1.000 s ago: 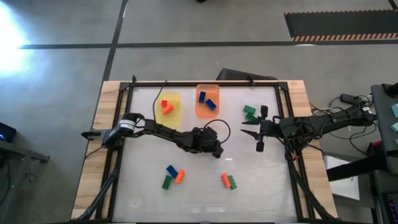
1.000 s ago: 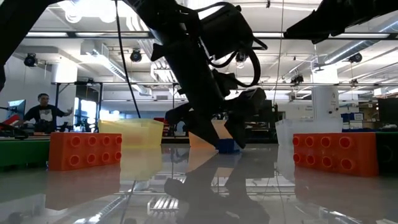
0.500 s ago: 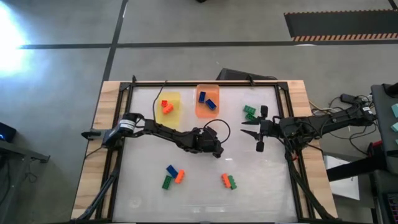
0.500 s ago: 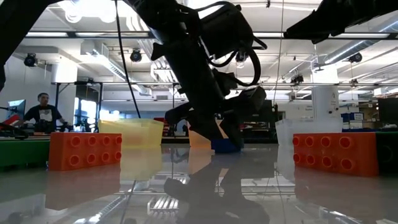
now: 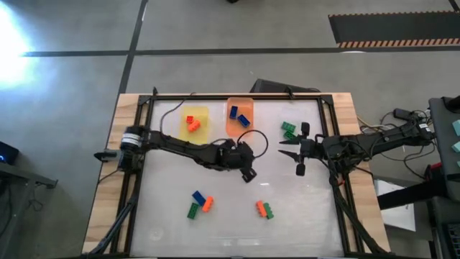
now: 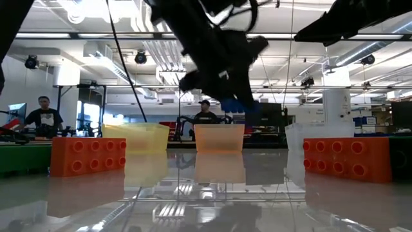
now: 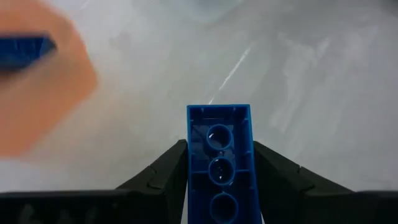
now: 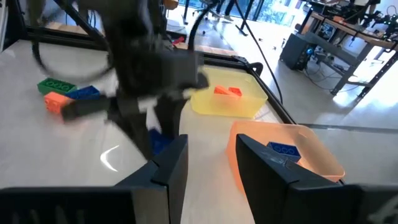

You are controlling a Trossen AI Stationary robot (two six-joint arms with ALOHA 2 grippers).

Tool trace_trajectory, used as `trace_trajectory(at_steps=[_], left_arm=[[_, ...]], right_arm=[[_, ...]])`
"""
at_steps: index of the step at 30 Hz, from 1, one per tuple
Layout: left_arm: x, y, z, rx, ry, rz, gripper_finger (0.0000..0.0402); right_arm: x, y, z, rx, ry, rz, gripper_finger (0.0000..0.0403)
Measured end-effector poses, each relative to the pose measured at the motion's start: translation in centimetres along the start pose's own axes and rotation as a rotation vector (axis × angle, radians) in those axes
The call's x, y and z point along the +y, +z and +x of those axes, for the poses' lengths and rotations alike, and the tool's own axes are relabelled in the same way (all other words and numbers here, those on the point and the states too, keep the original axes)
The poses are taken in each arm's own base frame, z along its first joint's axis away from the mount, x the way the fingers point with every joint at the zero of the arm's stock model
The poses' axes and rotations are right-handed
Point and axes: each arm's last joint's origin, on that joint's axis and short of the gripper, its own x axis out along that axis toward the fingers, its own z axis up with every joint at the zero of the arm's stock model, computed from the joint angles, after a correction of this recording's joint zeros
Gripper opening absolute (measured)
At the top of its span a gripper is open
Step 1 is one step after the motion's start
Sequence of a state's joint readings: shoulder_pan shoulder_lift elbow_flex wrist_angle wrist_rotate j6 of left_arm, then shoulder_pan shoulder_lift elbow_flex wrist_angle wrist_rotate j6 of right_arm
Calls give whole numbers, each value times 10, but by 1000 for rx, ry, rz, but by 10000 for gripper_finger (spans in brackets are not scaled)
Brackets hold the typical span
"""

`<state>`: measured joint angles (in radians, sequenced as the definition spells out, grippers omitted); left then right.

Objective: Sort & place blocks by color
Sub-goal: Put the blue game piece into the orange bin

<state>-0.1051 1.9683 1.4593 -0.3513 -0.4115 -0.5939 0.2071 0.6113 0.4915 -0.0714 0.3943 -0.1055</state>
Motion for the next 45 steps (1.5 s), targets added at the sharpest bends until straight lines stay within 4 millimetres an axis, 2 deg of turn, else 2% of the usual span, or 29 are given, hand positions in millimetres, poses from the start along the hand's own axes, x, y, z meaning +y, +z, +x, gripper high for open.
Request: trace_trajectory(at_steps=[3, 8, 11, 15, 21, 25, 28, 32, 35, 40, 45], left_arm=[[10, 15, -18, 5, -40, 132, 135], [39, 41, -48, 5, -84, 388, 136], [59, 55, -55, 6, -115, 511, 136], [93, 72, -54, 5, -117, 561, 136], [145, 91, -39, -2, -112, 578, 136], [174, 102, -22, -43, -124, 511, 136], [190, 109, -7, -101, -93, 399, 136], [203, 115, 15, -186, -80, 164, 137], [207, 112, 32, -192, -55, 58, 137], [213, 101, 54, -161, 67, -19, 137], [215, 95, 67, -145, 82, -46, 137]], right_arm=[[0, 0, 0, 1, 0, -1, 125], [0, 0, 0, 2, 0, 0, 125], [0, 0, 0, 2, 0, 3, 125], [0, 0, 0, 3, 0, 7, 125], [0, 0, 0, 2, 0, 7, 125], [-1, 0, 0, 2, -3, 5, 125], [-1, 1, 0, -1, -7, 3, 125], [-1, 0, 0, 4, -16, -1, 125], [-1, 0, 0, 5, -27, -1, 125], [-1, 0, 0, 9, -27, -4, 125], [-1, -1, 0, 12, -27, -5, 125]])
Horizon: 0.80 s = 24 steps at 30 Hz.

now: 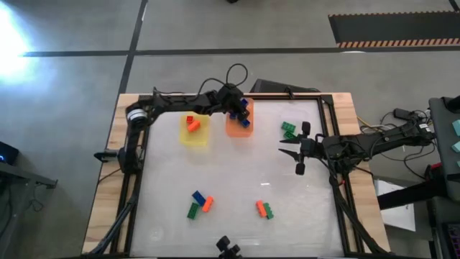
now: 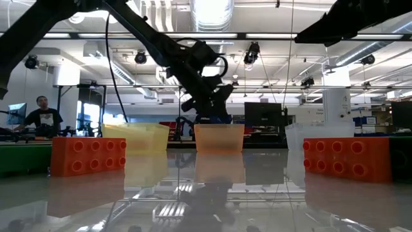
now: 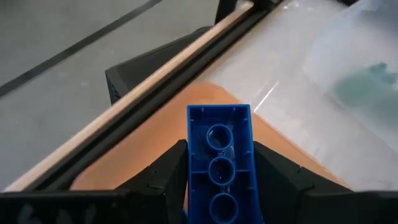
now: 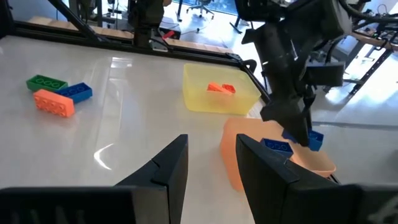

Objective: Sort & place blocks by color
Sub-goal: Put the blue game piece into the orange bin, then put the orange game piece into the yellow bin

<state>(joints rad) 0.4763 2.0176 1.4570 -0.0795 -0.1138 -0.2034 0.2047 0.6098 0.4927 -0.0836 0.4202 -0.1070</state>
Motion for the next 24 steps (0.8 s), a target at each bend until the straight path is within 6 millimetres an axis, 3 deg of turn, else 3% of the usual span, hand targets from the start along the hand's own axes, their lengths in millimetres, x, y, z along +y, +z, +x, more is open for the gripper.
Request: trace_trajectory(at_steps=[12, 24], left_arm=[[0, -9, 12, 16, 3, -2, 139], [0, -8, 11, 14, -1, 2, 208]], right_arm=[[0, -1, 0, 8, 0, -2, 125], [0, -1, 0, 10, 1, -3, 125]])
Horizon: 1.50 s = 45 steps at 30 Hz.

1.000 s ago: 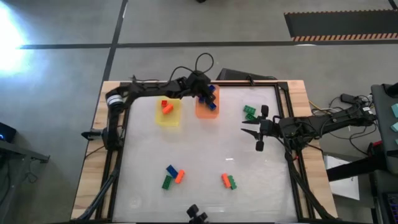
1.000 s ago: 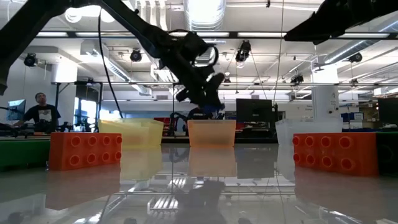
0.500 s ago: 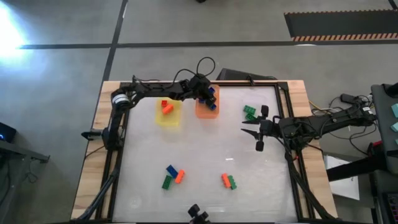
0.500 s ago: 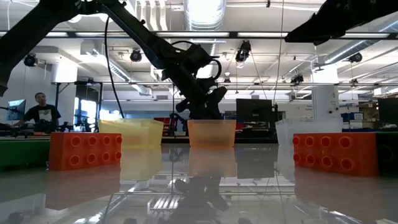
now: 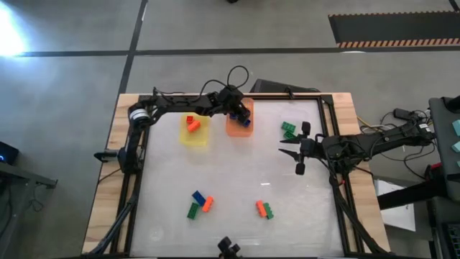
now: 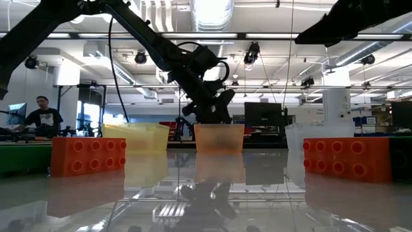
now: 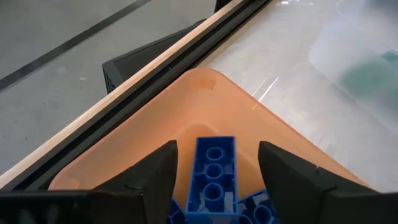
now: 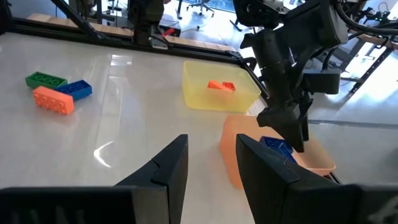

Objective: Sort & place blocks by color
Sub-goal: Put the orange game piece into the yellow bin

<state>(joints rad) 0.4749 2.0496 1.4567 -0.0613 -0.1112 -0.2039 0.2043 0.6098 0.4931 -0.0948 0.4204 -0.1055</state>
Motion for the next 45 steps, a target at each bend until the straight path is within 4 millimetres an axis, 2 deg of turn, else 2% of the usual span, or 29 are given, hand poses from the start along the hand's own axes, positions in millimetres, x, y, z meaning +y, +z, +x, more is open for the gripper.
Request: trace_trajectory(at_steps=[3, 7, 14, 19, 24, 28, 31, 35, 39, 45], left_arm=[[-4, 5, -8, -15, -10, 4, 212], [-19, 20, -33, -72, -54, 35, 213], [-71, 30, -88, -128, -177, 141, 212], [-115, 15, -120, -99, -280, 243, 212], [-156, -14, -140, -58, -365, 346, 212], [-179, -38, -155, -53, -387, 398, 212], [-189, -55, -166, -42, -398, 434, 212], [-192, -75, -181, -25, -433, 471, 212], [-188, -97, -192, -27, -464, 489, 212], [-173, -116, -205, -66, -504, 427, 212]], right_arm=[[0, 0, 0, 1, 0, 0, 125], [0, 0, 0, 1, 0, -1, 125], [0, 0, 0, 0, 0, 1, 125], [0, 0, 0, -2, 0, 15, 125], [0, 0, 0, -2, 0, 30, 125], [0, 0, 0, -2, 0, 62, 125], [0, 0, 0, -2, 0, 91, 125], [2, -1, 3, 11, 6, 142, 125], [6, -3, 9, 27, 62, 189, 125], [19, 2, 25, -26, 138, 228, 125]])
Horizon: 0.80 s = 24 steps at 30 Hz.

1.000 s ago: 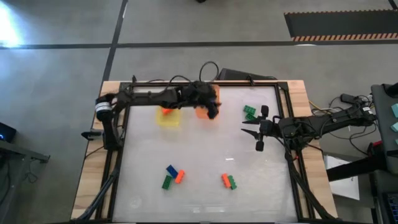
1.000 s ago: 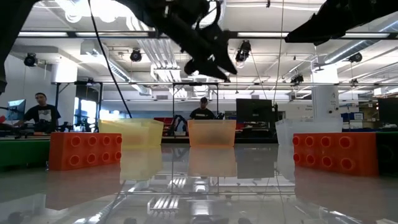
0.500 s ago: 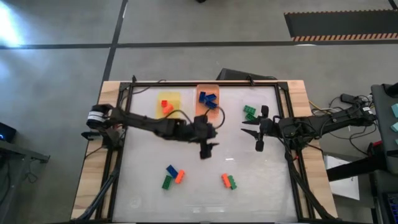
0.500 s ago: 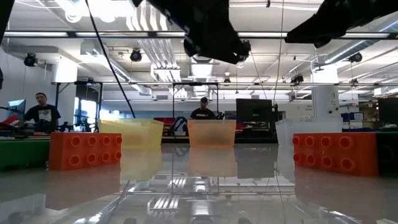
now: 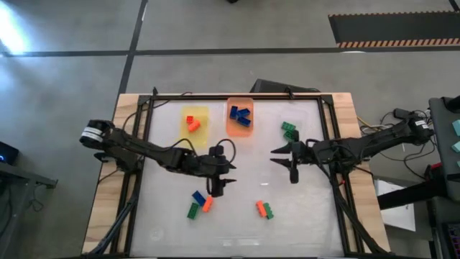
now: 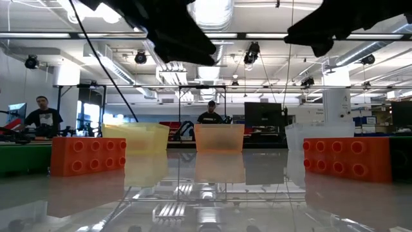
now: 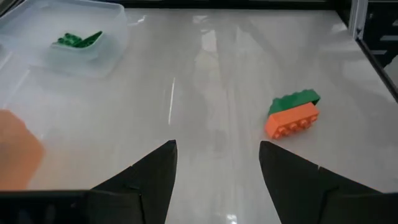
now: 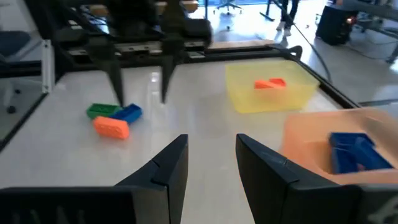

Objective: Sort & place blocks by color
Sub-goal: Put the orange game piece into the yellow bin

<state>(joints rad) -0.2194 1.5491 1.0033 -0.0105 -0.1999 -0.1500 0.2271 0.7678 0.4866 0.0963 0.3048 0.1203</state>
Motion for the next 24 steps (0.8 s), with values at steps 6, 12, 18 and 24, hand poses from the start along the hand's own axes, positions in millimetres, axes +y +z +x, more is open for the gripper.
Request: trace_trajectory(at_steps=[6, 12, 18, 24], left_arm=[[6, -20, -13, -18, 3, -32, 212], [9, -31, -21, -5, 18, -28, 212], [12, -35, -23, 0, 34, -28, 212], [13, -38, -23, 11, 49, -25, 212]], right_arm=[[12, -2, 19, -30, 80, 71, 119], [21, -6, 34, 36, 110, 174, 109], [37, 5, 48, 90, 188, 203, 100], [52, 14, 58, 271, 175, 272, 89]])
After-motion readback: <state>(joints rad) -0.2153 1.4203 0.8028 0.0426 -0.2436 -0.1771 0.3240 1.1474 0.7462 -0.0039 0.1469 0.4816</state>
